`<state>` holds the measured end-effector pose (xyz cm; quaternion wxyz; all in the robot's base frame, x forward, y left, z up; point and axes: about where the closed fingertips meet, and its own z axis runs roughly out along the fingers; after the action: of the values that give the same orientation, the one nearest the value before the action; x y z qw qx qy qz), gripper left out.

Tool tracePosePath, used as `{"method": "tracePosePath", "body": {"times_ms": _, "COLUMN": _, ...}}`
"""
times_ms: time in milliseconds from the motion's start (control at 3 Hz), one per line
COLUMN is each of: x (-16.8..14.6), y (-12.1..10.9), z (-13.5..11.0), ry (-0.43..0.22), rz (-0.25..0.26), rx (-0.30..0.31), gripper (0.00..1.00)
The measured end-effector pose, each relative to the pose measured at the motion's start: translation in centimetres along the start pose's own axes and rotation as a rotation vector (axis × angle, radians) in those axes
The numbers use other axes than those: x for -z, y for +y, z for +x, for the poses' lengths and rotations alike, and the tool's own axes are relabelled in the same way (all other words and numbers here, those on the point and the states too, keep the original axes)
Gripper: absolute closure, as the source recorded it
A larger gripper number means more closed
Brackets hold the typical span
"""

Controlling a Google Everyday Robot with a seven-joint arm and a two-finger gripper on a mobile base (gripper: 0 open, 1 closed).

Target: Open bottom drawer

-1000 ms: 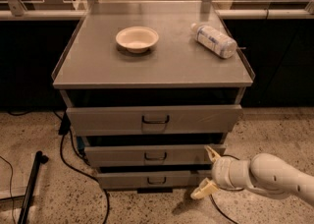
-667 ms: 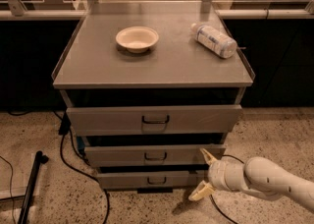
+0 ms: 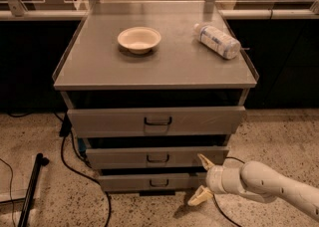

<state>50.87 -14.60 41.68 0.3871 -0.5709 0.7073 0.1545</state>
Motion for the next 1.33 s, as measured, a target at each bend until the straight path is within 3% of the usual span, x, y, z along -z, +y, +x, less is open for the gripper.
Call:
{"method": "tracePosePath", "body": {"times_ms": 333, "x": -1.1, "y": 1.2, "z": 0.5, "ry": 0.009, "rz": -0.037, "rx": -0.013, "gripper": 0.00}}
{"method": "tracePosePath", "body": {"times_ms": 667, "x": -3.2, "y": 2.7, "z": 2.8, "ry": 0.031, "rz": -0.084, "rx": -0.055, "gripper": 0.00}}
{"method": "tracePosePath", "body": {"times_ms": 1333, "x": -7.6, "y": 4.5, "z": 7.7, "ry": 0.063, "rz": -0.130, "rx": -0.108, "gripper": 0.00}}
